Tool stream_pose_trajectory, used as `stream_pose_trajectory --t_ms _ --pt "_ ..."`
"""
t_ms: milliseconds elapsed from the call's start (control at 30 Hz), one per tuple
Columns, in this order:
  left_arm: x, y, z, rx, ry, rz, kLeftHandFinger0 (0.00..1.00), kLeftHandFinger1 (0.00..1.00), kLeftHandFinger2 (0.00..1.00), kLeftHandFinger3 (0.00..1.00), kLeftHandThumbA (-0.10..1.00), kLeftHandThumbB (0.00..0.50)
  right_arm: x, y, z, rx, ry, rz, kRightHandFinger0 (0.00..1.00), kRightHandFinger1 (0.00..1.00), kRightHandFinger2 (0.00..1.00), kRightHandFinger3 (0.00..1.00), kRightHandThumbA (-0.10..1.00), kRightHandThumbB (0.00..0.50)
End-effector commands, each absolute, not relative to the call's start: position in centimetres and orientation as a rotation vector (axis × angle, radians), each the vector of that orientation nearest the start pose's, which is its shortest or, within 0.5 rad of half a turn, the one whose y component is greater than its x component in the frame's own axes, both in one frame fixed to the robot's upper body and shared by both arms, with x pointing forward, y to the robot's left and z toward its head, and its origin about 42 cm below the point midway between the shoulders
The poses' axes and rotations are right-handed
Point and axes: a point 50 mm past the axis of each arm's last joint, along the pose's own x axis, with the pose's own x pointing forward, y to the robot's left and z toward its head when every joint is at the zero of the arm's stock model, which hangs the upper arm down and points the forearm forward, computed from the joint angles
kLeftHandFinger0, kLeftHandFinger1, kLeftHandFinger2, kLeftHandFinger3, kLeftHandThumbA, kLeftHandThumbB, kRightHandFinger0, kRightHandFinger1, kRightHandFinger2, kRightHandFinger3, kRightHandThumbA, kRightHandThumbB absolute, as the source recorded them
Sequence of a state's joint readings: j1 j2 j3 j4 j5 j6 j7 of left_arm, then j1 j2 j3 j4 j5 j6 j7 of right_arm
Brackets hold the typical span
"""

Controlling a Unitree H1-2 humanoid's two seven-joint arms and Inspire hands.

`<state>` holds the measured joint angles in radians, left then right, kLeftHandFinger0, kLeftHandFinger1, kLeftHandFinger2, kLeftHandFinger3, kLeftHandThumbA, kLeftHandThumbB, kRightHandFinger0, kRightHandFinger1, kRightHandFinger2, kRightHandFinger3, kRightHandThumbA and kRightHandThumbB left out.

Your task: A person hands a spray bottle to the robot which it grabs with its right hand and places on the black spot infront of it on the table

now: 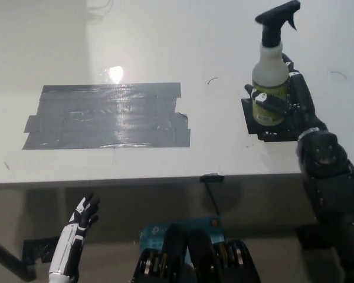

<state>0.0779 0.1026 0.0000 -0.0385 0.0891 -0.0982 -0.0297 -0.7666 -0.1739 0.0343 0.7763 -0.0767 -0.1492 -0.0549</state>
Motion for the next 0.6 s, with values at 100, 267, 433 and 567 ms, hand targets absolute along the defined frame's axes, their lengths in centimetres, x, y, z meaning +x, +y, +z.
stream_pose_trajectory --t_ms 100,267,433,567 --pt "25.8 24.8 10.4 0.206 -0.121 -0.032 1.0 1.0 1.0 1.0 1.0 0.0 50.6 -24.3 22.2 -0.426 -0.243 0.152 1.0 1.0 1.0 1.0 0.82 0.5" --pt "25.9 24.8 10.3 0.199 -0.119 -0.03 1.0 1.0 1.0 1.0 1.0 0.0 49.5 -25.4 22.7 -0.418 -0.276 0.126 1.0 1.0 1.0 1.0 0.84 0.5" --pt "25.8 24.8 10.3 0.209 -0.113 -0.031 1.0 1.0 1.0 1.0 1.0 0.0 48.7 -26.8 23.7 -0.328 -0.339 0.077 1.0 1.0 1.0 1.0 0.81 0.5" --pt "26.0 24.8 10.4 0.203 -0.119 -0.029 1.0 1.0 1.0 1.0 1.0 0.0 47.9 -28.4 24.9 -0.29 -0.355 0.047 1.0 1.0 1.0 1.0 0.86 0.5"
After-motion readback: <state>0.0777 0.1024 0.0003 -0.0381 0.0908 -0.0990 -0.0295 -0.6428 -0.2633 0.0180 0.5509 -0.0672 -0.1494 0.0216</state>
